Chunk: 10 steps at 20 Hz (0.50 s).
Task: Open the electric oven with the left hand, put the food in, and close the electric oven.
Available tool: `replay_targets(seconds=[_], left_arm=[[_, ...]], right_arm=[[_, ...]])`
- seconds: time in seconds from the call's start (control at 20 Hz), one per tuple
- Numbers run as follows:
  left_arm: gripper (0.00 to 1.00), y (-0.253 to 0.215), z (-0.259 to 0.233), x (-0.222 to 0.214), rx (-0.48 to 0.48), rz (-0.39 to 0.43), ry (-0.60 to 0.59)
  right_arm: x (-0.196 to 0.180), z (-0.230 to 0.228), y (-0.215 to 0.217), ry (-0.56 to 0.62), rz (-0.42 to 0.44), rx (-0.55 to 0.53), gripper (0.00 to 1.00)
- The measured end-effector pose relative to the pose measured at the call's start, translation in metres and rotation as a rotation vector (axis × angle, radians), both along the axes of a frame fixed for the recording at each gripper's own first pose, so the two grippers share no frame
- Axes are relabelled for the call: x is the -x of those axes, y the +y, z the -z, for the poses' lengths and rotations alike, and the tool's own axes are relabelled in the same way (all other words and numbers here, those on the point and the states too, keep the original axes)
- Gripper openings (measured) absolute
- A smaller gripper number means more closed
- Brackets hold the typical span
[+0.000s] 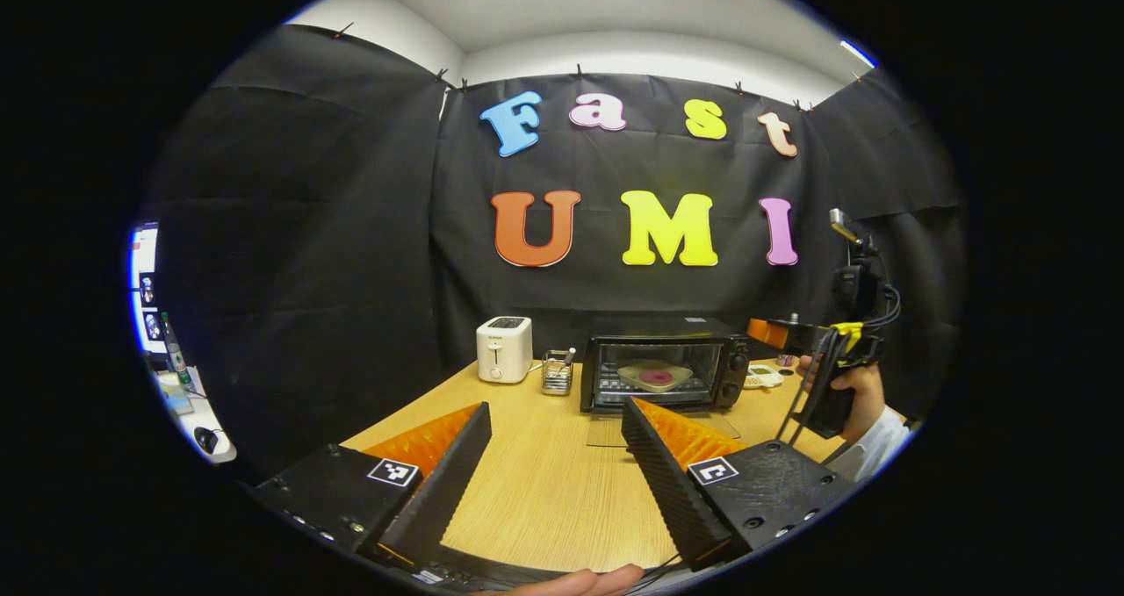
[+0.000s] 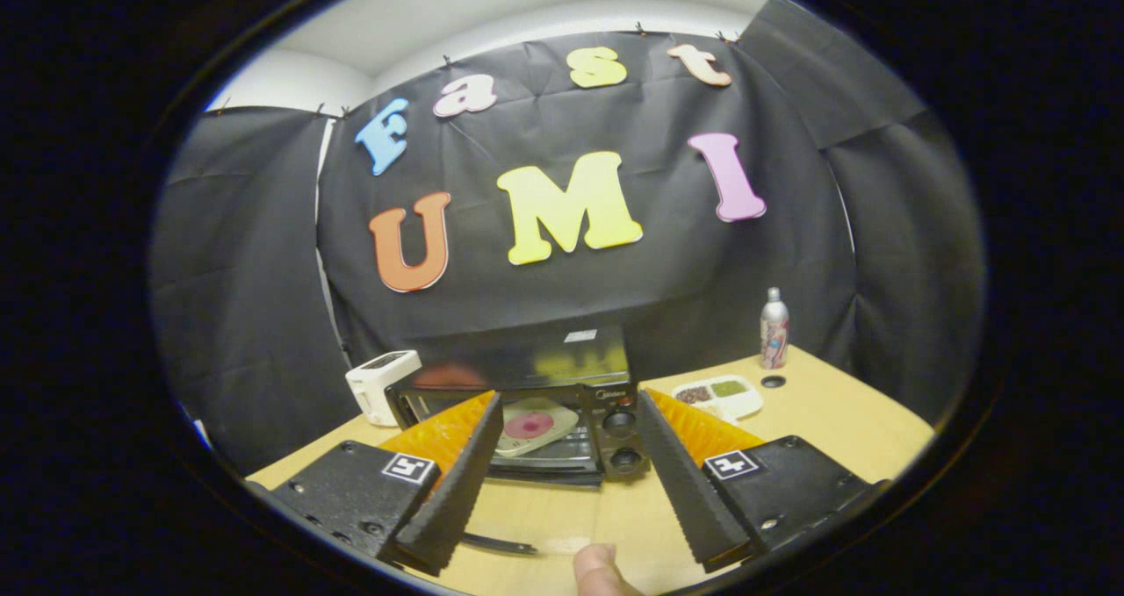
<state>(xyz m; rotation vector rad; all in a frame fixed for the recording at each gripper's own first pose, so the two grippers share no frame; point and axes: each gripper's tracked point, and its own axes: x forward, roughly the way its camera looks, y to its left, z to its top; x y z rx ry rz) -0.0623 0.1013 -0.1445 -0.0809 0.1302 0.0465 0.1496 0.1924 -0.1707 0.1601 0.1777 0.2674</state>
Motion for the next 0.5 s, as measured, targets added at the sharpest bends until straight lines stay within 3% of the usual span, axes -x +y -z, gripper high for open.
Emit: replay_targets(seconds=[0.05,0.25,0.5], left_arm=[[0.96,-0.008,0.001,-0.002,0.004,0.011,0.005],[0.95,-0.032,0.012,-0.018,0.007,0.040,0.023],[0.95,-0.078,0.048,-0.044,0.044,0.130,0.107]], right_arm=[[0.010,-0.015,-0.010,-0.033,-0.014,0.025,0.99],[0.050,-0.060,-0.059,-0.105,0.030,0.056,0.96],[0.095,-0.113,-0.129,-0.188,0.104,0.022,0.96]])
